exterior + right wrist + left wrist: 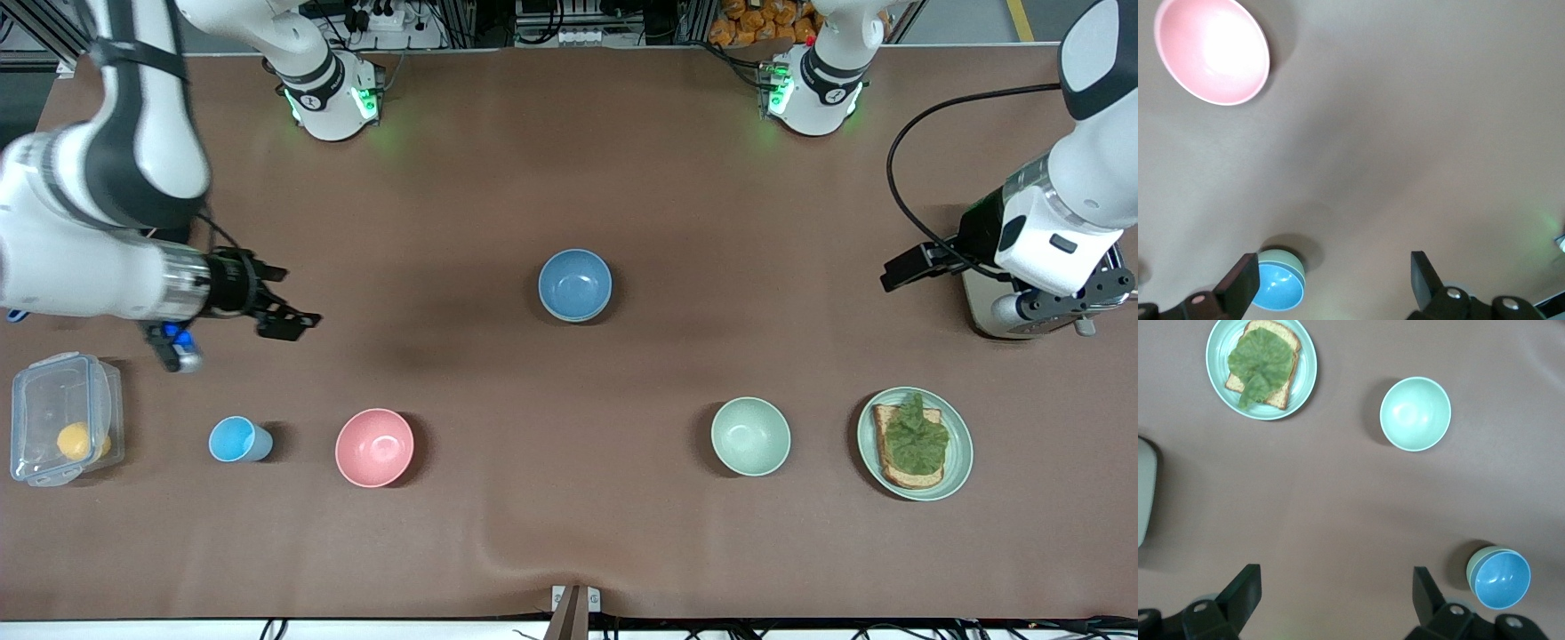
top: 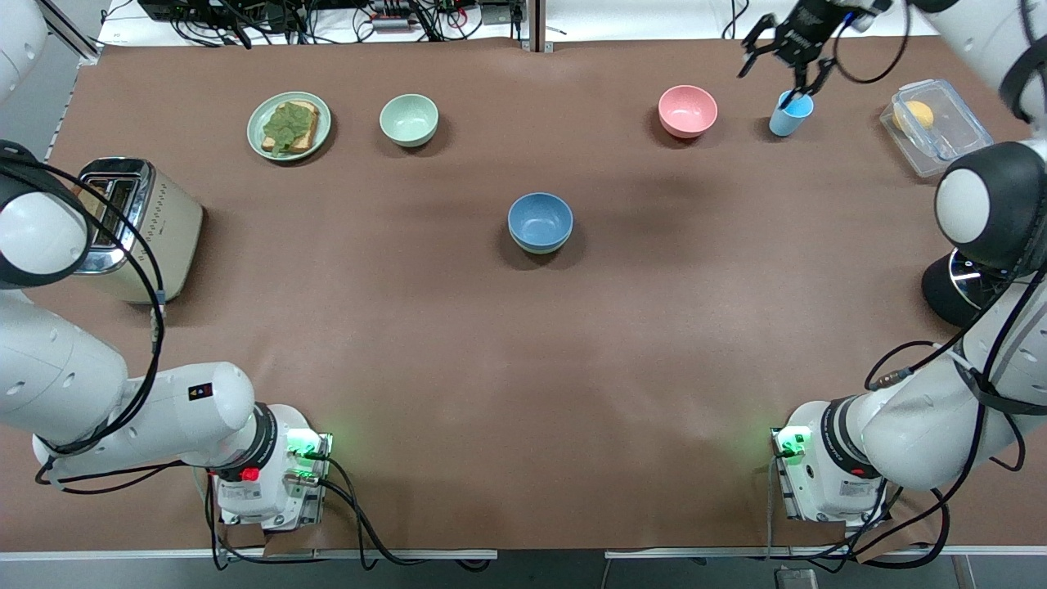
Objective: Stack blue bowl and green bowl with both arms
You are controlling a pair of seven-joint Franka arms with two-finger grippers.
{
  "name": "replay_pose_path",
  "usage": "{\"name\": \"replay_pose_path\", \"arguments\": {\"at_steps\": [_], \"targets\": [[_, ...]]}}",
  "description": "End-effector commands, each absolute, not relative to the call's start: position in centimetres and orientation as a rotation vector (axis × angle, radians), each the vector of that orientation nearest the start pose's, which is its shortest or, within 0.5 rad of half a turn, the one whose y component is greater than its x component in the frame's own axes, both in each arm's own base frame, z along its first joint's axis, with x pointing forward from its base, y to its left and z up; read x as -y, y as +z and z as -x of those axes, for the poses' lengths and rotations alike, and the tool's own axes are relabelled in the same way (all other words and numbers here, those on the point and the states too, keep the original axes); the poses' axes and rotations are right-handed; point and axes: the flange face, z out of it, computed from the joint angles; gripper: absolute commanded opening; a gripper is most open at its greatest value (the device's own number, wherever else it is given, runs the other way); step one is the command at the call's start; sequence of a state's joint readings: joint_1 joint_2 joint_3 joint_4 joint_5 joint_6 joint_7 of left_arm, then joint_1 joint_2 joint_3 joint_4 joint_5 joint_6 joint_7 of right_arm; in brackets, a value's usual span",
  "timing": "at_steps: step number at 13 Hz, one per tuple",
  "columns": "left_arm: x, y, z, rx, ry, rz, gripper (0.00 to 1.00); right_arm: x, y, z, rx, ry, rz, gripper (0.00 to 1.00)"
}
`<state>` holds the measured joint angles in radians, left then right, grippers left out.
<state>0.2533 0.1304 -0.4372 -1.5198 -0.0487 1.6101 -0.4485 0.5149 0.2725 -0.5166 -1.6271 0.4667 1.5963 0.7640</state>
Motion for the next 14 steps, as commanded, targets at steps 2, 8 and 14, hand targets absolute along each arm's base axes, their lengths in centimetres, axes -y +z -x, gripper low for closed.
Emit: {"name": "replay_pose_path", "arguments": {"at_steps": [2,8,14], "targets": [[7.0,62.1,-55.7,0.28,0.044,3.165,1.0,-2.0,50.8,-59.3,-0.949,0.43,2.69,1.0],[1.7,65.0,-53.7,0.044,0.0,3.168,1.0,1.2,58.4,-56.0,-0.613,0.156,2.952,1.0],[-0.2,65.5,-52.8,-0.042,-0.008,3.178,1.0,3.3,62.5,-54.4,-0.38,-0.002,2.981,1.0]]}}
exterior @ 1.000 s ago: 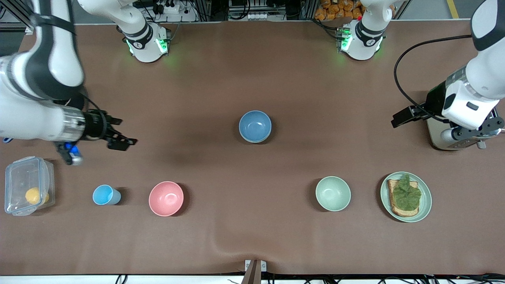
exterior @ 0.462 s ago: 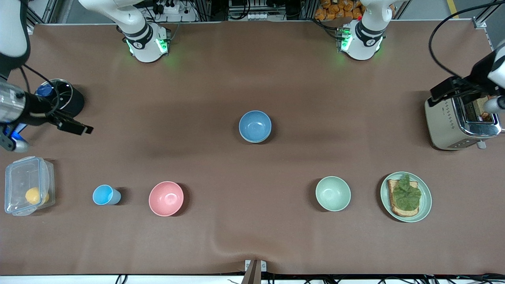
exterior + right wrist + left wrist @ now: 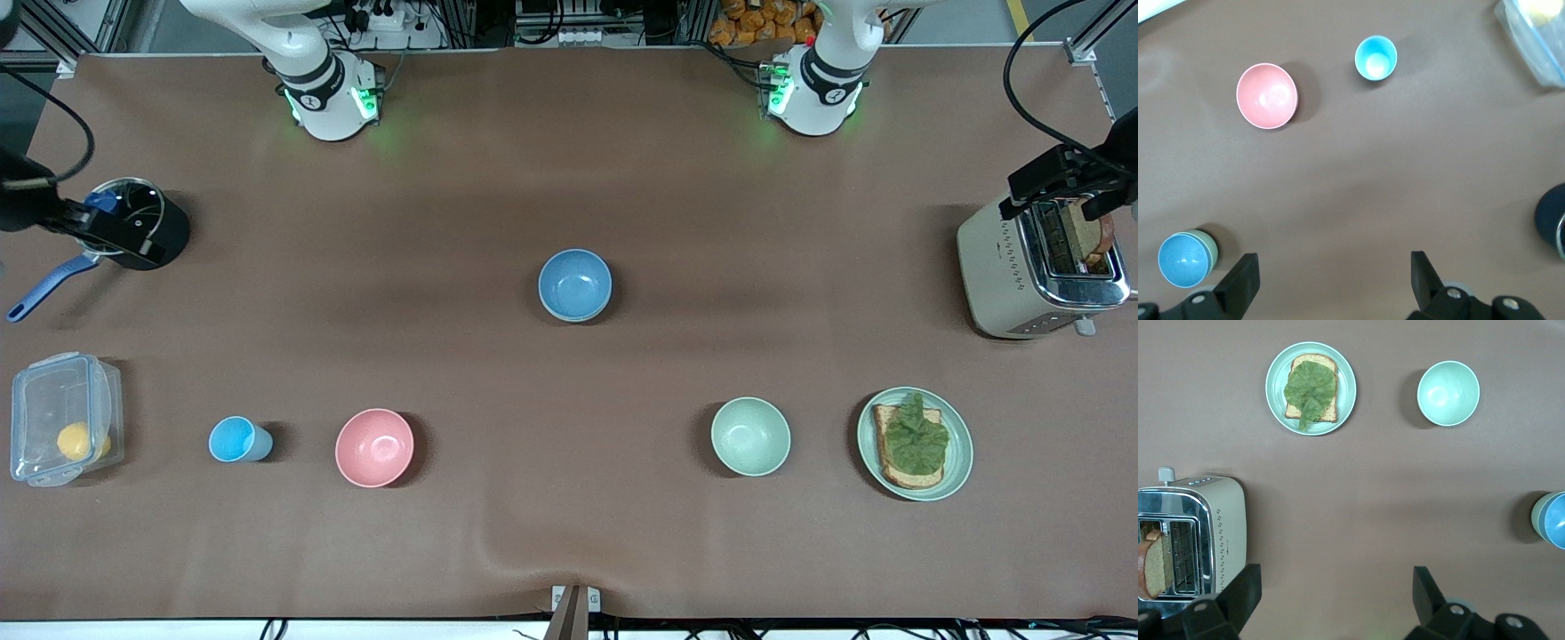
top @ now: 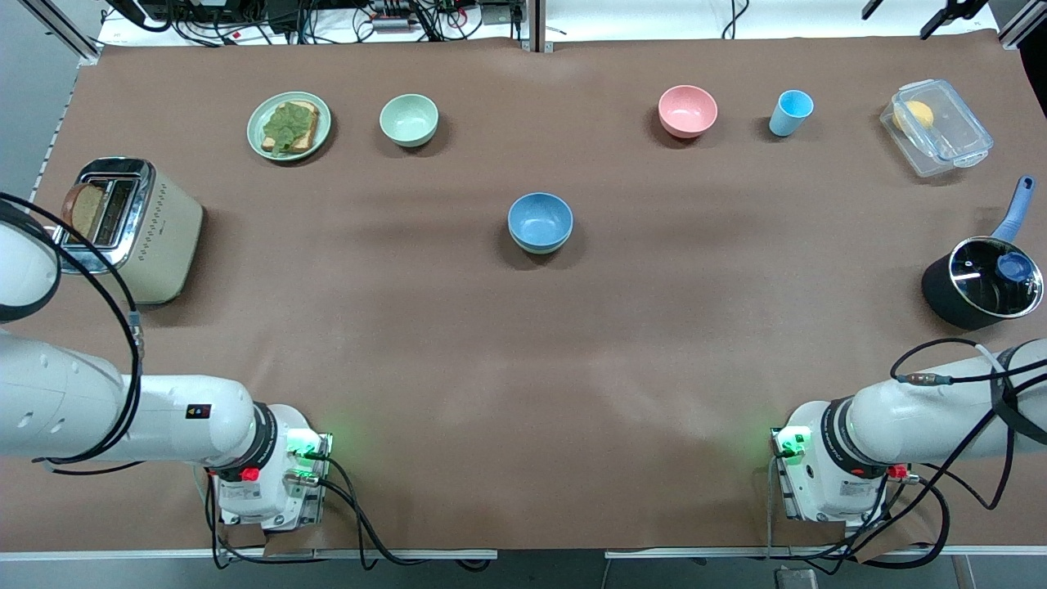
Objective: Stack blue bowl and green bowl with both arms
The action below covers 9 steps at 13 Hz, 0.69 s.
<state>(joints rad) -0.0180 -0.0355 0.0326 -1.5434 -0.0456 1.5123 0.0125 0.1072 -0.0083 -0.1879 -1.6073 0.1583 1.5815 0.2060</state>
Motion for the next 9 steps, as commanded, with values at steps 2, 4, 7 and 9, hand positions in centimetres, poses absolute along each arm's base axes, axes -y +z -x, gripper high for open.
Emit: {"name": "replay_pose_path", "arguments": {"at_steps": [2,4,7,9], "targets": [[-0.6,65.5,-52.7,-0.069,-0.011,3.18,1.0,2.9,62.3,-54.6,-0.378,-0.01,3.018,1.0],[-0.9,65.3,-52.6,-0.06,-0.002,3.179,1.0,2.0,62.6,-54.8,-0.35,-0.046,3.042,1.0],[-1.9,65.3,-52.4,-0.038,-0.002,3.18,1.0,1.3,62.6,-54.9,-0.316,-0.043,3.066,1.0],[-2.0,65.6,-52.3,-0.021,-0.012,3.182,1.0,0.8,62.8,-55.3,-0.313,-0.043,3.068,1.0]]}}
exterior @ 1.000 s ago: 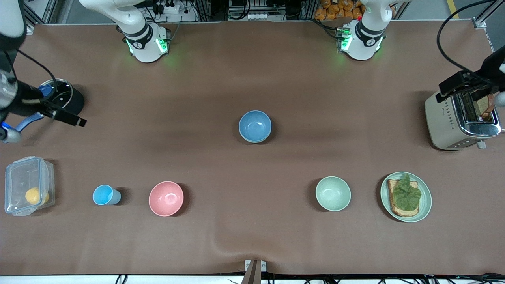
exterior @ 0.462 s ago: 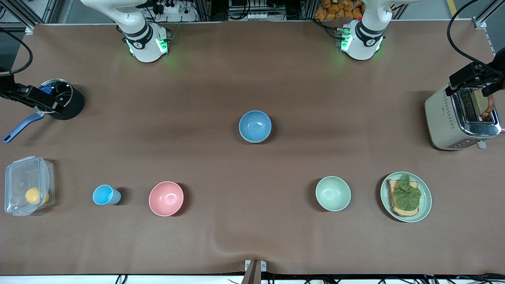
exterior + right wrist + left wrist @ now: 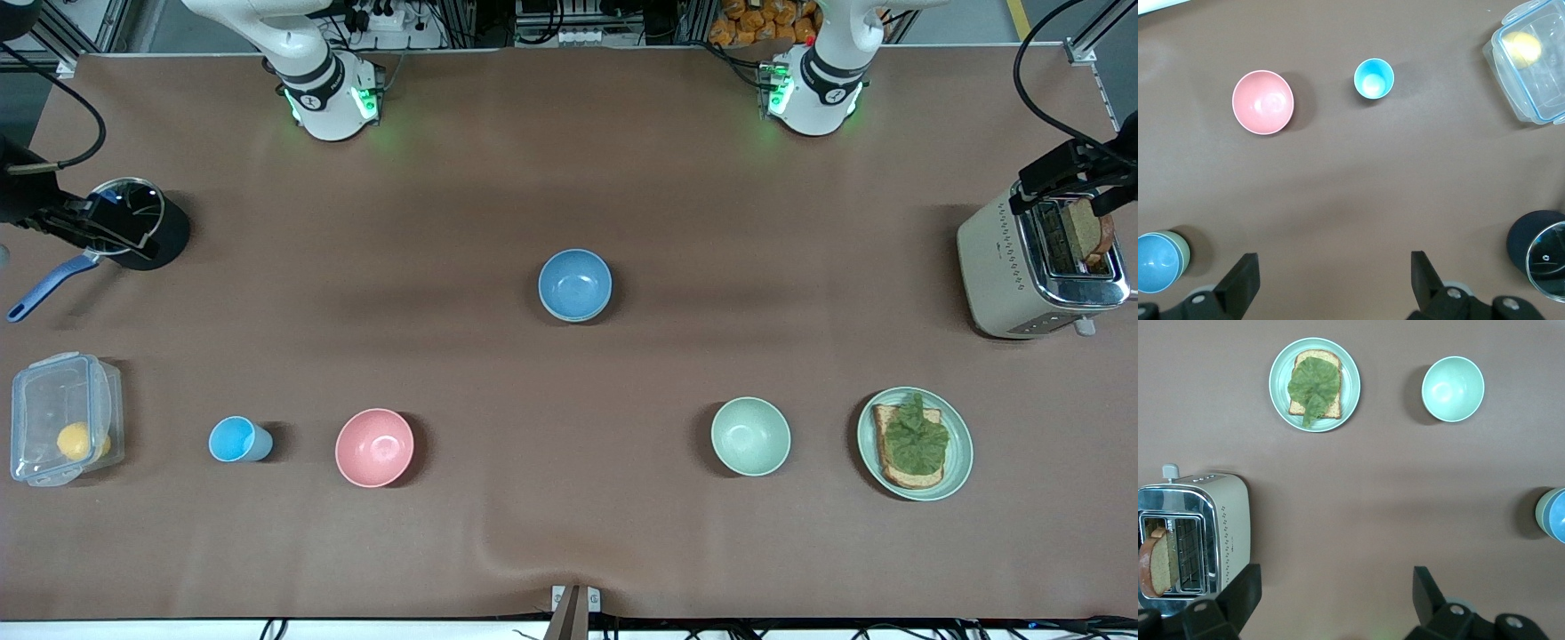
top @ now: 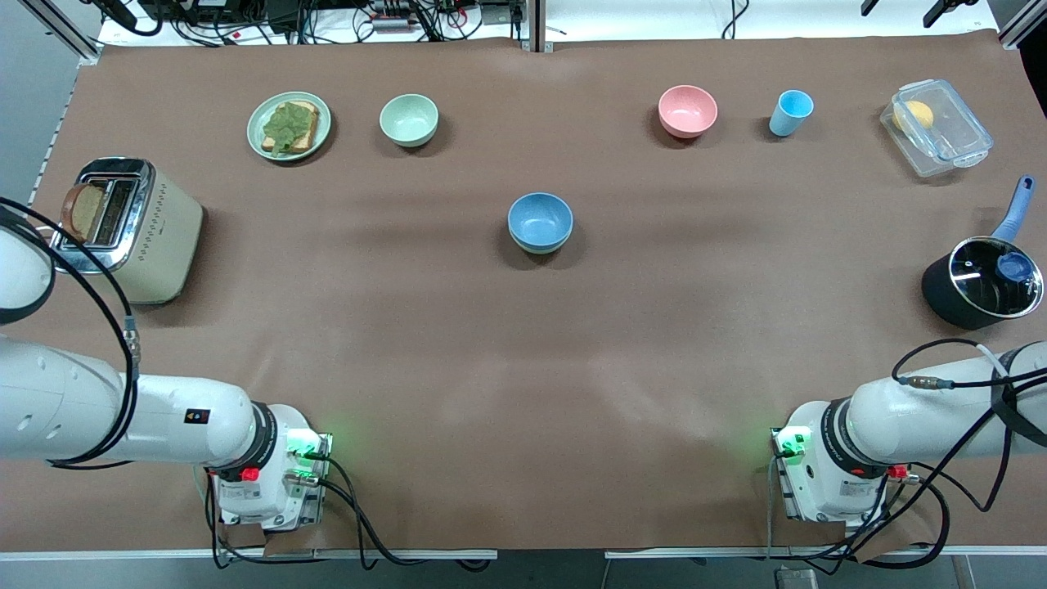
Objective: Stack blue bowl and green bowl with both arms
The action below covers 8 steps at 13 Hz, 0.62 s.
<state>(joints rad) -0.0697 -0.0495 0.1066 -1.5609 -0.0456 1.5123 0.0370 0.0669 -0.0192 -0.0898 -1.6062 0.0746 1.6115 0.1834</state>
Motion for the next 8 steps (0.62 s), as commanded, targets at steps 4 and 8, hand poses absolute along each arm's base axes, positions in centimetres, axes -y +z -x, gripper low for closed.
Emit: {"name": "replay_pose_path", "arguments": {"at_steps": [4,8], "targets": [[-1.2,66.1,-52.1,-0.016,-0.028,3.18,1.0,1.4,62.8,-55.4,-0.332,-0.046,3.068,1.0],[1.7,65.4,-52.7,-0.029,-0.014,3.151,1.0,1.9,62.9,-55.5,-0.324,-0.053,3.086,1.0]]}}
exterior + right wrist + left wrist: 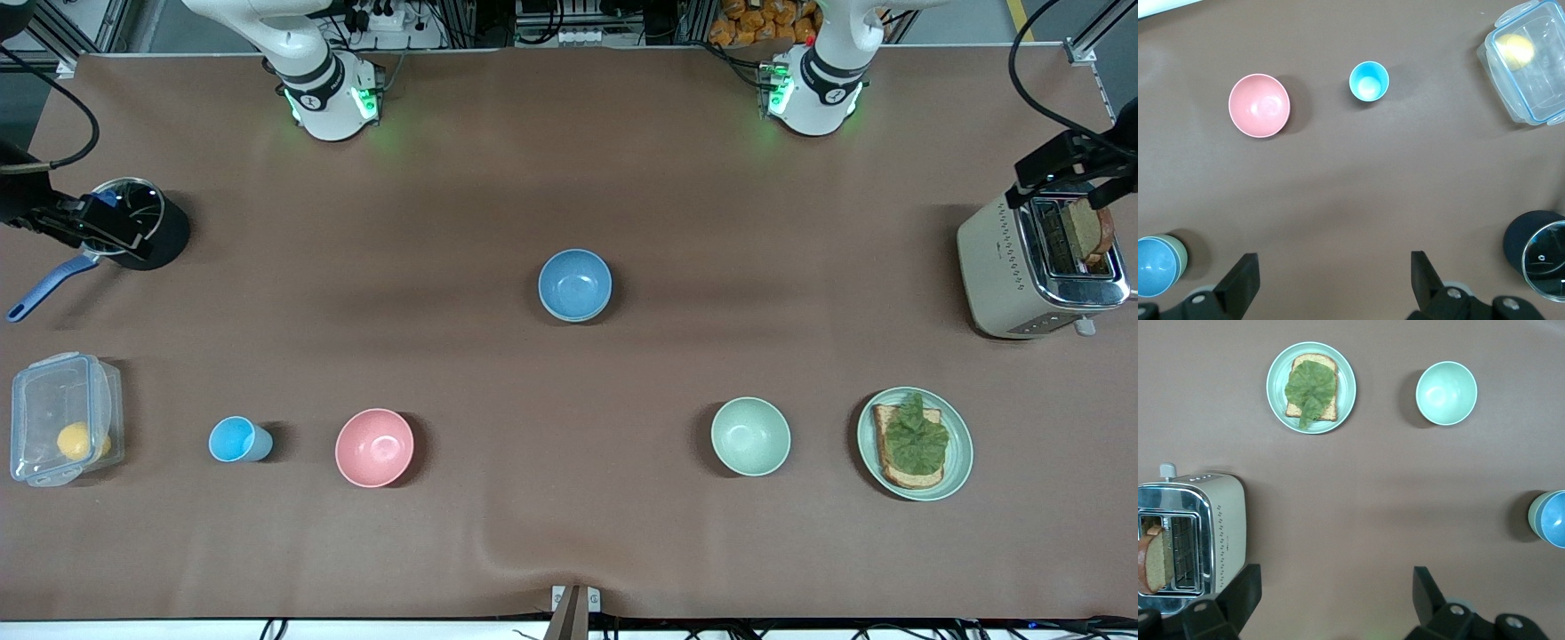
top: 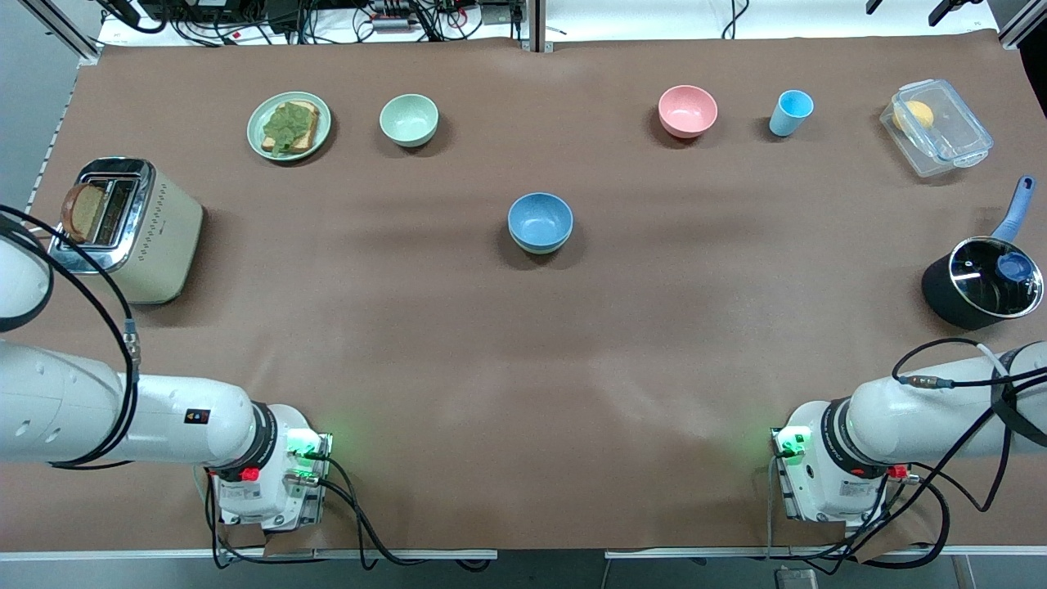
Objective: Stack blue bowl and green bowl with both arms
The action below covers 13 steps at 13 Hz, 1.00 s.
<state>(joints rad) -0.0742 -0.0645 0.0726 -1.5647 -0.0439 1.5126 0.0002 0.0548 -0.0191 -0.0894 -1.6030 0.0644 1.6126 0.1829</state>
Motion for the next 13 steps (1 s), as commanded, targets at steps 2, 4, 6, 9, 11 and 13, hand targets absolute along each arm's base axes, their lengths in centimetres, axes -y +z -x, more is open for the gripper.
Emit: {"name": "replay_pose_path", "arguments": {"at_steps": [2,4,6,9,11,13], "targets": [[4.9,64.9,-52.7,-0.1,-0.006,3.086,1.0,1.8,62.8,-55.6,-0.324,-0.051,3.088,1.0],[5.3,64.6,-52.8,-0.092,0.002,3.096,1.0,2.0,63.2,-55.7,-0.317,-0.064,3.096,1.0],[5.6,64.4,-52.7,-0.102,0.01,3.105,1.0,2.0,62.9,-55.9,-0.176,-0.059,3.108,1.0],[5.4,64.2,-52.5,-0.089,0.024,3.139,1.0,2.2,62.8,-56.0,-0.153,-0.057,3.11,1.0],[5.4,64.3,-52.6,-0.089,0.022,3.139,1.0,2.1,62.8,-56.0,-0.154,-0.057,3.11,1.0],[5.3,64.3,-52.6,-0.068,0.019,3.14,1.0,2.1,62.8,-56.0,-0.153,-0.057,3.11,1.0]]}}
